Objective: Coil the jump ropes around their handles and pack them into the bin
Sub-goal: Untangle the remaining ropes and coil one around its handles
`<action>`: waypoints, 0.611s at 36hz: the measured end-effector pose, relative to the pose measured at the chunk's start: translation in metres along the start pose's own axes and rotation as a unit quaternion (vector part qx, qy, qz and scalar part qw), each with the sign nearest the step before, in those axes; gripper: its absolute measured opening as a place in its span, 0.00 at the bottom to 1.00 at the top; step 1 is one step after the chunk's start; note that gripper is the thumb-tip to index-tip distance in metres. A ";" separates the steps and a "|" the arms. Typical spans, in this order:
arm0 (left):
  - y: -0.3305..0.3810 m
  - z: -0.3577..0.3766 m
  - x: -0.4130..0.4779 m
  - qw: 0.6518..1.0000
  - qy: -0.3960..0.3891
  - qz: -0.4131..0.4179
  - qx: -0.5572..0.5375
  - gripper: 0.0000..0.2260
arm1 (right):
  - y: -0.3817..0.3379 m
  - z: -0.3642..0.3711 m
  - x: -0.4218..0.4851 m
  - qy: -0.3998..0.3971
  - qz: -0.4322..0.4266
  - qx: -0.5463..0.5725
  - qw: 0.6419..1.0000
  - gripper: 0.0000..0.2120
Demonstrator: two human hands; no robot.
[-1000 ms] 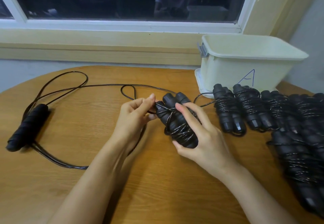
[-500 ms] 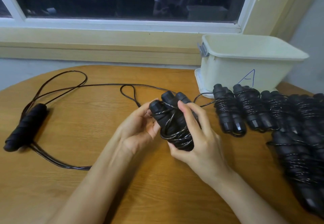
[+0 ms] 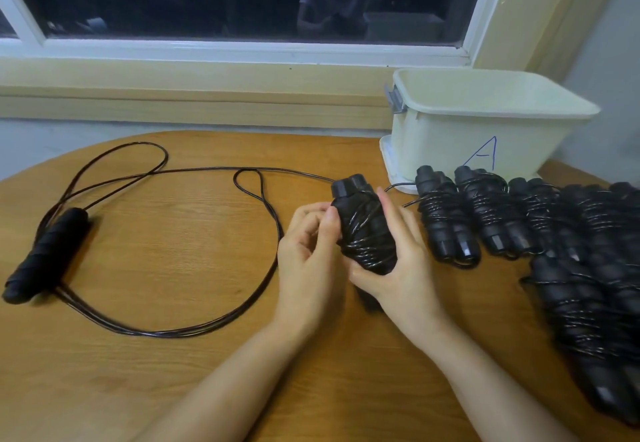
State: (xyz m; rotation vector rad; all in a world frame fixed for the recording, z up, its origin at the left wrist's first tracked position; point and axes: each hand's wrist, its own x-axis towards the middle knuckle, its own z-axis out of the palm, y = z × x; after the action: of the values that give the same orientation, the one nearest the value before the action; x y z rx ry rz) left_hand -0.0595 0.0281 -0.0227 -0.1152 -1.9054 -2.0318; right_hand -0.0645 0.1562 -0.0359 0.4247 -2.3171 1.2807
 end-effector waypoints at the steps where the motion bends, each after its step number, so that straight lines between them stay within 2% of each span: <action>1: 0.002 -0.002 0.001 0.999 -0.019 -0.027 -0.038 0.16 | 0.000 -0.002 0.000 0.005 -0.012 -0.027 1.000 0.44; 3: 0.008 -0.006 0.006 0.983 -0.034 -0.112 -0.141 0.16 | 0.001 -0.005 0.000 0.005 -0.038 -0.078 0.996 0.44; 5: 0.009 -0.014 0.013 0.979 -0.019 -0.141 -0.144 0.18 | 0.001 -0.007 -0.003 -0.011 -0.063 -0.124 0.990 0.44; 9: 0.011 -0.026 0.025 0.994 -0.021 -0.077 -0.068 0.22 | -0.005 -0.007 -0.007 -0.047 -0.082 -0.190 0.977 0.45; 12: 0.011 -0.034 0.030 0.993 -0.071 -0.072 -0.069 0.26 | -0.008 -0.006 -0.008 -0.059 -0.087 -0.213 0.971 0.47; 14: 0.013 -0.036 0.030 0.994 -0.081 -0.045 -0.054 0.22 | -0.008 -0.006 -0.009 -0.058 -0.090 -0.217 0.970 0.48; 17: 0.011 -0.039 0.031 0.998 -0.030 0.039 0.031 0.11 | -0.008 -0.007 -0.008 -0.049 -0.086 -0.234 0.967 0.47; 19: 0.007 -0.042 0.032 0.992 -0.023 0.084 0.089 0.10 | -0.008 -0.008 -0.007 -0.041 -0.081 -0.246 0.965 0.47; 22: 0.004 -0.039 0.029 0.985 -0.061 0.114 0.117 0.13 | -0.008 -0.009 -0.005 -0.033 -0.065 -0.247 0.966 0.46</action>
State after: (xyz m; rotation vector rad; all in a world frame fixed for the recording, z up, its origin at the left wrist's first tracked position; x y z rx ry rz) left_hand -0.0786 -0.0156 -0.0134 -0.3869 -2.0822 -1.6749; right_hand -0.0539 0.1598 -0.0289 0.4405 -2.5059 0.6009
